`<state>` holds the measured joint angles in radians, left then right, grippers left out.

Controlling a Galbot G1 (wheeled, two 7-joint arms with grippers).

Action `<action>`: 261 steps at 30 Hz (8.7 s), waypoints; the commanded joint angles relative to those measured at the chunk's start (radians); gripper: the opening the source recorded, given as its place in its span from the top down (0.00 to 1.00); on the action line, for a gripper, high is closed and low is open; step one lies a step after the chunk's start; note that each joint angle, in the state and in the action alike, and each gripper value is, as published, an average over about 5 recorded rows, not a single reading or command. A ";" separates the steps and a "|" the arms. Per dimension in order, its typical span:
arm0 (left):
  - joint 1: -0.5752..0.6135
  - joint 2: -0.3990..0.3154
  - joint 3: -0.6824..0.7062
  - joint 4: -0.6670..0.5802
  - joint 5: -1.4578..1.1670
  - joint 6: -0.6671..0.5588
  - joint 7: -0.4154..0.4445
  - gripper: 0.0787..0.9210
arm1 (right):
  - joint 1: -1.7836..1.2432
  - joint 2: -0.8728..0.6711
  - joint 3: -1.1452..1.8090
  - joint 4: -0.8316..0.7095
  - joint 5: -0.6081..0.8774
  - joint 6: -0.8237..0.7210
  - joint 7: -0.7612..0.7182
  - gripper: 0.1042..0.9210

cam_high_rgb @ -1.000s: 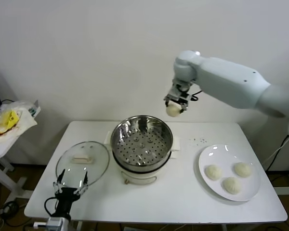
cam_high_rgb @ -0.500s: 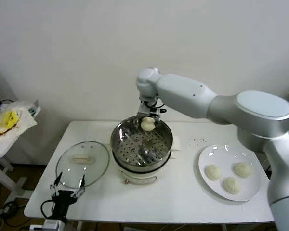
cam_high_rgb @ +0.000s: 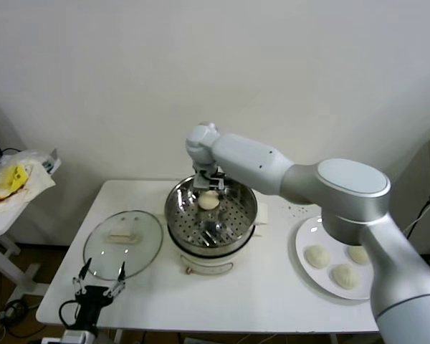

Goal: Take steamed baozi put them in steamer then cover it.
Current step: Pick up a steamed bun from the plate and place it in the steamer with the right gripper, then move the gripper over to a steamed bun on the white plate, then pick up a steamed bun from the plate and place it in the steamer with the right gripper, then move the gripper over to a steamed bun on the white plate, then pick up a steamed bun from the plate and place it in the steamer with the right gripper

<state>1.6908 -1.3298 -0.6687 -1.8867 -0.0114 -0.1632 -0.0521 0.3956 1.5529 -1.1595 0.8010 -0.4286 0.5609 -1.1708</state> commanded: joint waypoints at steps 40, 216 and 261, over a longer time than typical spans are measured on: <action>0.031 -0.007 0.024 -0.068 0.006 -0.015 -0.027 0.12 | 0.015 -1.161 -0.188 0.740 0.738 -1.067 0.214 0.12; 0.064 -0.075 0.005 -0.092 0.078 0.044 -0.042 0.12 | -0.389 -1.140 0.113 0.606 0.379 -0.856 0.065 0.12; 0.083 -0.069 0.016 -0.096 0.092 0.042 -0.052 0.12 | 0.412 -0.828 -0.378 0.569 0.411 -0.370 -0.003 0.31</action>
<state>1.7686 -1.3994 -0.6532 -1.9794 0.0791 -0.1199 -0.1050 0.3819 0.5815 -1.2723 1.3670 -0.0353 -0.0616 -1.1448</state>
